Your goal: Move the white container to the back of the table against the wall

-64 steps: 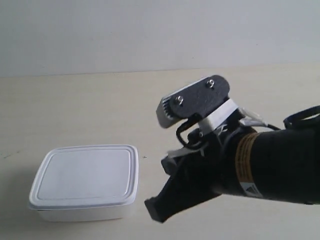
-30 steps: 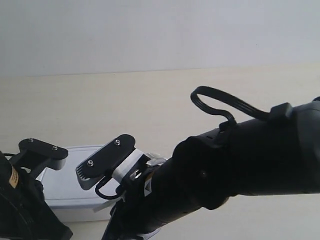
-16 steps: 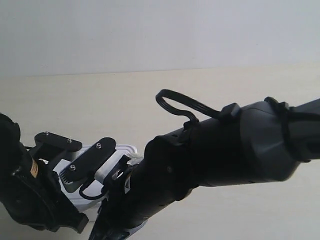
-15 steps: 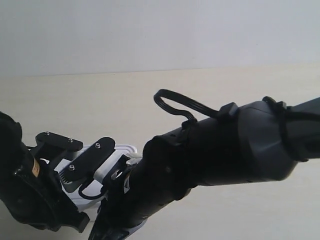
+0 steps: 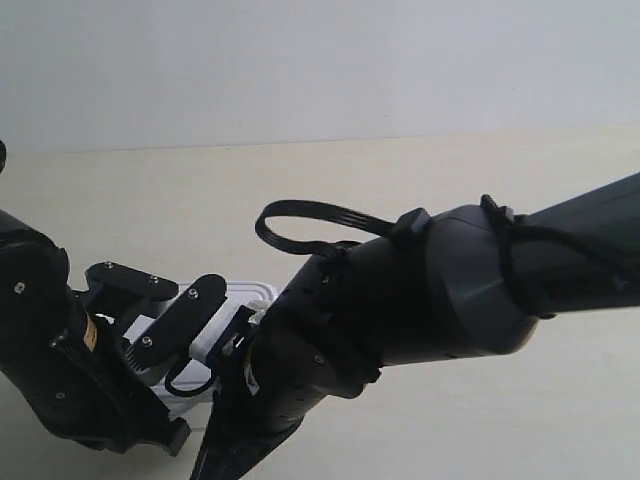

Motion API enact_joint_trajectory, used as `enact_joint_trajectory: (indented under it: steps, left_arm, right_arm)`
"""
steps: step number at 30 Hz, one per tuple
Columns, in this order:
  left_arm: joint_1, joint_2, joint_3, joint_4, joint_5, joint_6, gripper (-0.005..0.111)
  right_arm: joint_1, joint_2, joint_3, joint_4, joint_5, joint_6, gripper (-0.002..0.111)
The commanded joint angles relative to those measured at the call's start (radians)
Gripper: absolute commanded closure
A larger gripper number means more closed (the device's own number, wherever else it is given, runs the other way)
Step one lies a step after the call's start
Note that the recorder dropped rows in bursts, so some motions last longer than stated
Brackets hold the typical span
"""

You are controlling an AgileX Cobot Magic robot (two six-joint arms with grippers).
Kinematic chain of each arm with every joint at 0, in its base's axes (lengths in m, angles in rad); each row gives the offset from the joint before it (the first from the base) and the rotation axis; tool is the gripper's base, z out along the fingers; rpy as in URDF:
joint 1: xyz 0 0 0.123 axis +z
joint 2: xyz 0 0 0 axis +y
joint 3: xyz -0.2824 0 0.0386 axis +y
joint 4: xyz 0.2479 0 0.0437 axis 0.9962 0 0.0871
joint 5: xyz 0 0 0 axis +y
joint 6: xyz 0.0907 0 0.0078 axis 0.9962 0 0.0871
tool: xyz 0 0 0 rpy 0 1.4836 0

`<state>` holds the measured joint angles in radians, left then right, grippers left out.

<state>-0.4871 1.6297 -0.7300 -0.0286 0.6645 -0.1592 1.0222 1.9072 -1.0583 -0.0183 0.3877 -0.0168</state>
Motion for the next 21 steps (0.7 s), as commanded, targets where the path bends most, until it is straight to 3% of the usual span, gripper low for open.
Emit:
enact_joint_trajectory:
  steps: [1, 6, 21]
  left_arm:
    - [0.0, 0.0, -0.006, 0.085, -0.016, -0.067, 0.107]
    - [0.0, 0.0, -0.006, 0.167, -0.032, -0.139, 0.107]
    - [0.0, 0.0, -0.028, 0.367, -0.058, -0.315, 0.107]
  right_arm:
    - [0.002, 0.004, -0.007, -0.138, -0.006, 0.106, 0.108]
    - [0.002, 0.004, -0.007, -0.277, -0.019, 0.212, 0.108]
    - [0.0, 0.015, -0.007, -0.358, -0.072, 0.227, 0.108]
